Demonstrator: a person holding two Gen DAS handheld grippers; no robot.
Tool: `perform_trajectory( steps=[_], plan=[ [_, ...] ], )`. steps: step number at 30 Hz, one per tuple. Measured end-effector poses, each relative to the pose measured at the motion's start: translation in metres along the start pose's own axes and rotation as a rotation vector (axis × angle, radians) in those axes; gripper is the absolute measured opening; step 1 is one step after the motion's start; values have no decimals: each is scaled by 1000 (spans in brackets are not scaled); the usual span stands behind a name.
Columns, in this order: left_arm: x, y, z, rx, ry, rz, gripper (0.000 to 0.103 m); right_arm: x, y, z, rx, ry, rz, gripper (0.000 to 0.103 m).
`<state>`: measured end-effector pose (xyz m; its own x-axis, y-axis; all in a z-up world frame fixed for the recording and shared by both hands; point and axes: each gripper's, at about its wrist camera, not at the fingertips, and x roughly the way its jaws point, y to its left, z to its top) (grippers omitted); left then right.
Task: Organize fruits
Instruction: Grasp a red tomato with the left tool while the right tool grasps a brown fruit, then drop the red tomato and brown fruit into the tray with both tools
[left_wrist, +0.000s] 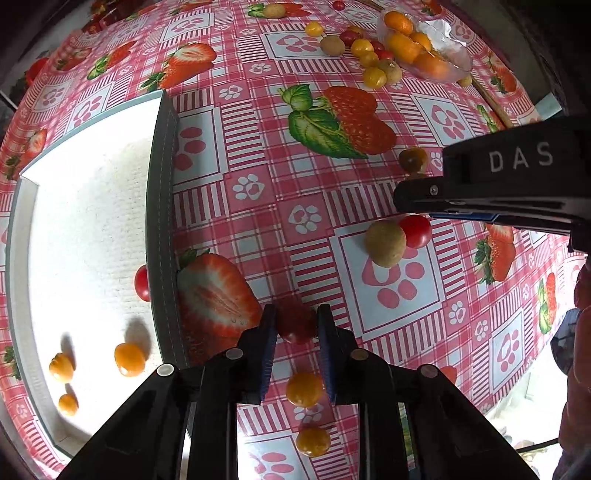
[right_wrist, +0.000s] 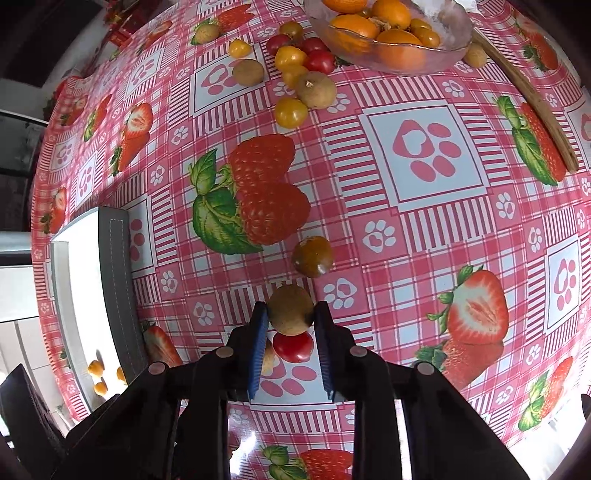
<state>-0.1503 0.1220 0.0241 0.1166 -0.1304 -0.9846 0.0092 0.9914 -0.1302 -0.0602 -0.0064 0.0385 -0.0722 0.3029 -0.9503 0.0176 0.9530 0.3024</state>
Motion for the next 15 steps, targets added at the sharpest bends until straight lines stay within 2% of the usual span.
perform_trajectory(
  steps=[4,11,15],
  plan=[
    [-15,11,1,-26,-18,-50,23,-10,-9,-9,8,-8,9,28],
    [-36,27,3,-34,-42,-75,23,-22,-21,-26,38,-6,20,28],
    [-46,37,-7,-38,-58,-82,23,-26,-19,-30,39,-9,20,28]
  ],
)
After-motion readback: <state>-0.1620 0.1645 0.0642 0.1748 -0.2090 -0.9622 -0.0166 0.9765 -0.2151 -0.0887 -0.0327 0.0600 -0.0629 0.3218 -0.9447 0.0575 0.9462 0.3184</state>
